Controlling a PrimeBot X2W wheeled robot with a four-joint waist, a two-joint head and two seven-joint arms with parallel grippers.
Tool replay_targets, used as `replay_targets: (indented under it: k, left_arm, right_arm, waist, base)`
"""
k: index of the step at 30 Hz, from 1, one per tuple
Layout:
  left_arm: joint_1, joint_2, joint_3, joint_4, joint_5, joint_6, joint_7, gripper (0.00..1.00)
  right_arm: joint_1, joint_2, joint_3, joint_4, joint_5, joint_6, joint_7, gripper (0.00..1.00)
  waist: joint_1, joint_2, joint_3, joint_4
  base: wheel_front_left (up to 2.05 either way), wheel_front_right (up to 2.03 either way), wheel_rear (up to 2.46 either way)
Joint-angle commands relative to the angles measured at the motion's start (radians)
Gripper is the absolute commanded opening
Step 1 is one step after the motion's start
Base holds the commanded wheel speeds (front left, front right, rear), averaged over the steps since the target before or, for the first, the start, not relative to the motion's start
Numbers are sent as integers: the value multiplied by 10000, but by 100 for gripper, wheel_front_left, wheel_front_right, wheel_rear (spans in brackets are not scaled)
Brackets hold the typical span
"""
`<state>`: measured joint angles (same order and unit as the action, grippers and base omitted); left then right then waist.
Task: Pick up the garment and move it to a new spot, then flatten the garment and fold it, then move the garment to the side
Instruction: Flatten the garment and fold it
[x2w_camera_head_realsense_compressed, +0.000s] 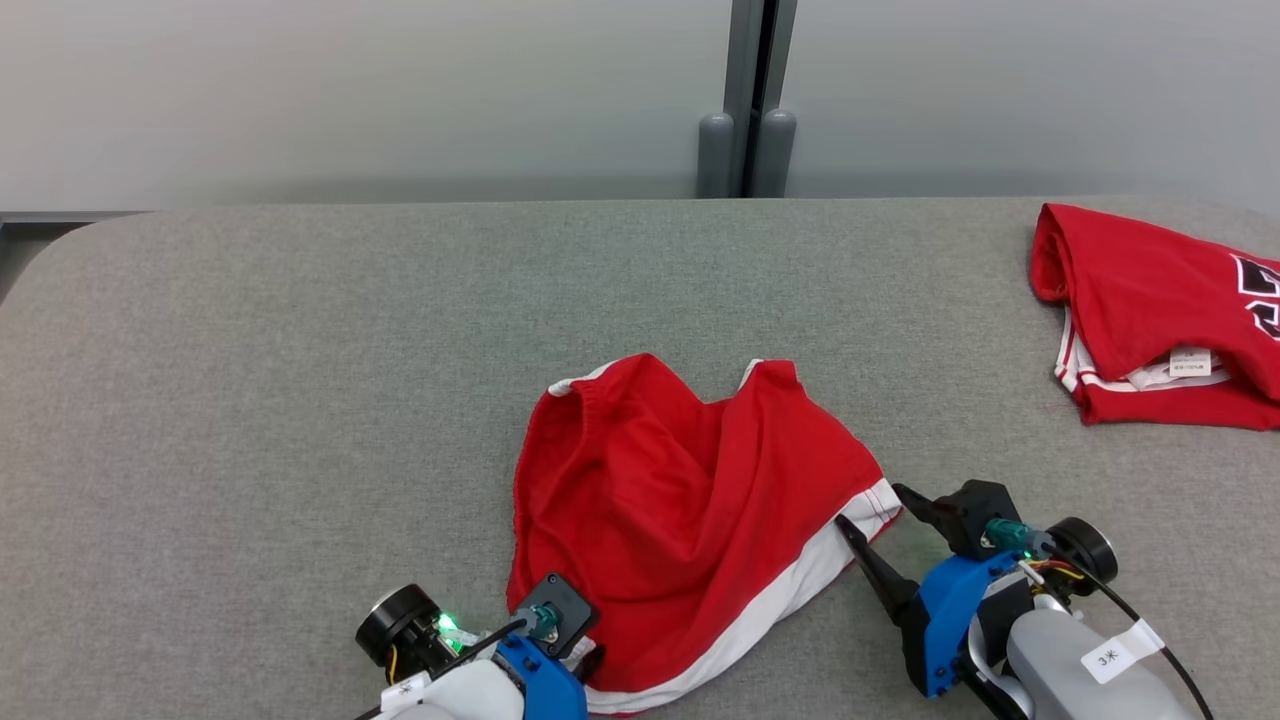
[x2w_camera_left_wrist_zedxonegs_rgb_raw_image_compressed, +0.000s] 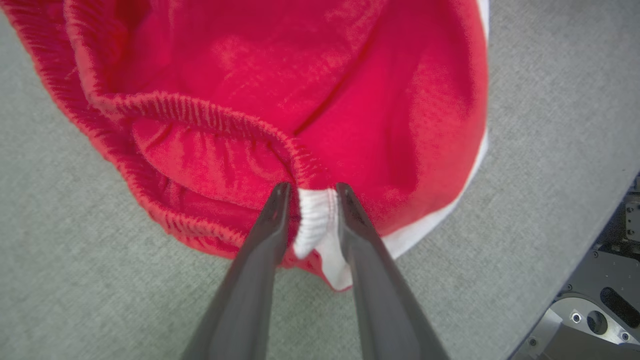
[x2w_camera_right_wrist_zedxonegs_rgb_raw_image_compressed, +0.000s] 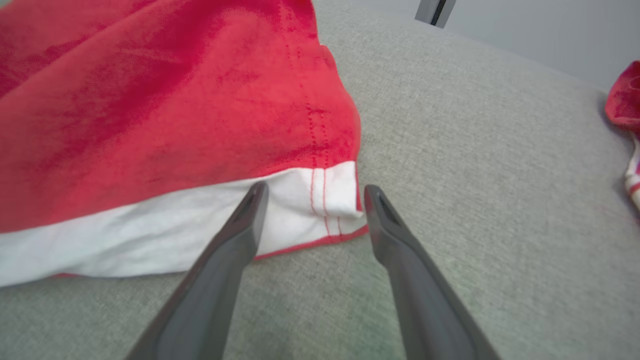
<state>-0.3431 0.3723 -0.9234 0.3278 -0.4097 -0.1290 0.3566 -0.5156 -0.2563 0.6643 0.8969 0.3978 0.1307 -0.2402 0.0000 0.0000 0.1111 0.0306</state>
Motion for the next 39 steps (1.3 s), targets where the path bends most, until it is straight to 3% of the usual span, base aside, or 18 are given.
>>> replay_targets:
  k: [1, 2, 3, 4, 13, 22, 29, 39]
  left_arm:
    - [31, 19, -21, 10, -48, -8, -3, 29]
    - [46, 30, -41, 32, -96, -7, 22, 0]
    - [88, 9, -30, 57, -217, -7, 44, 0]
    - [133, -48, 21, 43, -343, -8, -12, 0]
    - [524, -123, 1107, -469, -1191, 403, -1717, 0]
    - [395, -77, 2681, -2001, -2269, 762, -3190, 0]
    - [-1379, -181, 4239, -2288, -3098, 821, -3625, 0]
    - [-6474, -885, 5695, 262, -4040, 402, -3747, 0]
  right_arm:
    - [-183, -32, 94, 74, 84, 2, -37, 100]
    - [-216, -20, 253, 138, 176, 2, -12, 69]
    - [-258, -22, 398, 182, 279, 2, -4, 15]
    - [-317, -35, 511, 218, 390, 2, -21, 0]
    - [-391, -349, 937, -281, 1204, 2, -241, 0]
    - [-637, -907, -79, -2281, 1760, 2, -257, 0]
    - [-2230, -706, -743, -2952, 2656, 2, 143, 0]
    - [-6835, -22, -1529, -1422, 3479, 3, 746, 0]
  waist:
    - [0, 0, 17, 16]
    - [0, 0, 31, 27]
    - [0, 0, 49, 36]
    - [0, 0, 64, 44]
    - [0, 0, -8, -14]
    - [0, 0, -87, -132]
    - [0, 0, 522, -152]
    - [0, 0, 2105, -347]
  base:
    - [0, 0, 0]
    - [0, 0, 0]
    - [0, 0, 0]
    - [0, 0, 0]
    - [0, 0, 0]
    - [0, 0, 0]
    - [0, 0, 0]
    - [0, 0, 0]
